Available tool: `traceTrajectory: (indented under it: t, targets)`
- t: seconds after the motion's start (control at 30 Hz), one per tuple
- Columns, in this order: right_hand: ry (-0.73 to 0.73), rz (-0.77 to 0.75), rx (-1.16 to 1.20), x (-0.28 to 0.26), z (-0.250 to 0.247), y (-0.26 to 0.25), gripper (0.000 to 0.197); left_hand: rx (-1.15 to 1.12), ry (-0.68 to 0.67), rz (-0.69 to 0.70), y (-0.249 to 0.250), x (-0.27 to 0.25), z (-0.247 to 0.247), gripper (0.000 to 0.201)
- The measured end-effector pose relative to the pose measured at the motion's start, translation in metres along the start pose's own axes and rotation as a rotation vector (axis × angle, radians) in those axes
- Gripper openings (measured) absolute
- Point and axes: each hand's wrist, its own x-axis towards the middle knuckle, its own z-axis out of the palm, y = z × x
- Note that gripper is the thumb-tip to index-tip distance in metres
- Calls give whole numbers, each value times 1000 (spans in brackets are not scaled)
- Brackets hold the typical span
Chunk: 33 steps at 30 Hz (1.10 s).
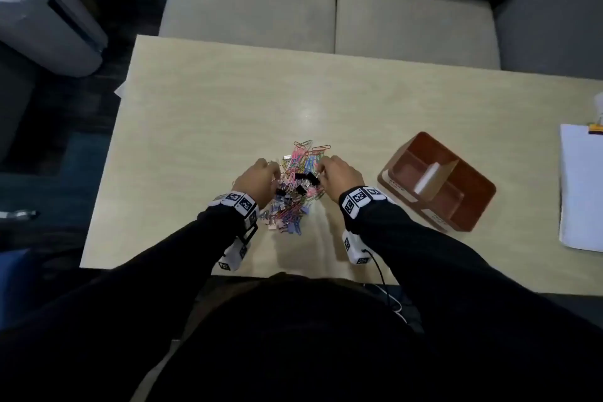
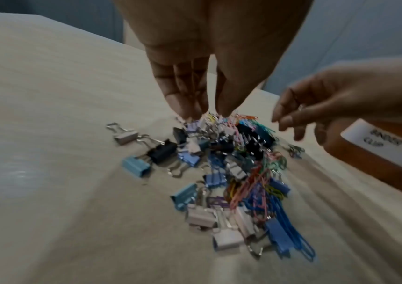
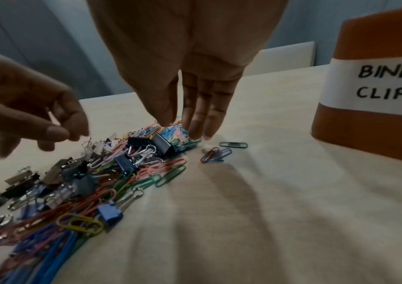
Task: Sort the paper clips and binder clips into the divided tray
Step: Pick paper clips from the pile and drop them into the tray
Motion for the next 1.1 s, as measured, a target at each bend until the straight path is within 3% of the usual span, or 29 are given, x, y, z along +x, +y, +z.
traceTrajectory:
  t: [0.13,0.33,0.4,0.5,0.57,0.73,0.87,0.93,1.0,1.1]
  targets:
    - [-15,-74,-12,11,1,6,24,117,-9,45,12,8,16,42]
    - [-153,-144,-12,18,13,13,39,145,-30,-11,17,19,32,66]
    - [-174,-162,-12,16,17,16,40,155,-28,-50,18,21,32,57]
    - [-208,-151,-31,13,20,20,40,192,15,-76,18,24,30,27]
    - [-250,-137,-48,13,18,23,37,226,29,-92,15,26,29,20]
    - [-318,-90,-123,21,4,21,36,354,63,-101,7,26,26,29]
    - [-58,-70,-75,31,1,17,19,315,116,-8,20,32,23,23]
    - [27,-66,-60,38,0,15,37,264,64,36,27,37,23,33]
    - [15,-47,-71,46,0,13,58,243,-1,58,29,40,22,46]
    - [-43,-58,-154,54,4,12,61,207,-46,65,27,45,21,42]
